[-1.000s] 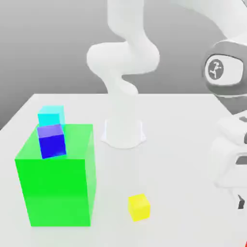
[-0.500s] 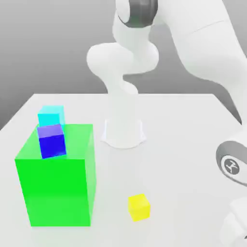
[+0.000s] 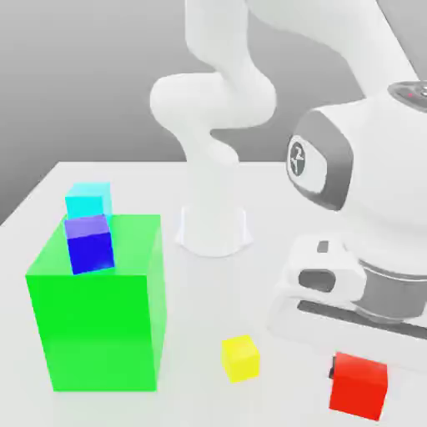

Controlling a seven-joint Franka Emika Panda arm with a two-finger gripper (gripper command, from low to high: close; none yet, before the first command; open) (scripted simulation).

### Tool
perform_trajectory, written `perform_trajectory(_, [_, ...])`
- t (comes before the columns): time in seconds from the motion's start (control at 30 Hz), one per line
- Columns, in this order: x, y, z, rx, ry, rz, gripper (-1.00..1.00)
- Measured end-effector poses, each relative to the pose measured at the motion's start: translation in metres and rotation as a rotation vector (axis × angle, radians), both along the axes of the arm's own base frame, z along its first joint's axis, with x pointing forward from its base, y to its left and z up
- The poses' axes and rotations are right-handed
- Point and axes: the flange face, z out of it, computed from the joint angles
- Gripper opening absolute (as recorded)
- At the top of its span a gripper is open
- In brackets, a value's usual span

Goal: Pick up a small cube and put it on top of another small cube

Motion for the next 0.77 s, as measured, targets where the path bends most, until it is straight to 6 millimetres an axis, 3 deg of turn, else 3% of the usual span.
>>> perform_trajectory(0.1, [-0.013,-0.068,0.033,-0.005,-0.004,-0.196,-1.0])
perform_trajectory(0.23, [-0.046,-0.15,0.075,0.0,-0.01,-0.457,-1.0])
perform_trajectory(0.5, [-0.14,-0.243,0.143,0.045,-0.031,-0.9,-1.0])
perform_trajectory(0.57, [-0.152,-0.252,0.132,0.053,-0.033,-0.951,-1.0])
perform_trajectory(0.63, [-0.155,-0.255,0.105,0.055,-0.034,-0.964,-1.0])
perform_trajectory(0.67, [-0.156,-0.255,0.093,0.056,-0.034,-0.966,1.0])
perform_trajectory(0.77, [-0.156,-0.255,0.093,0.056,-0.034,-0.966,1.0])
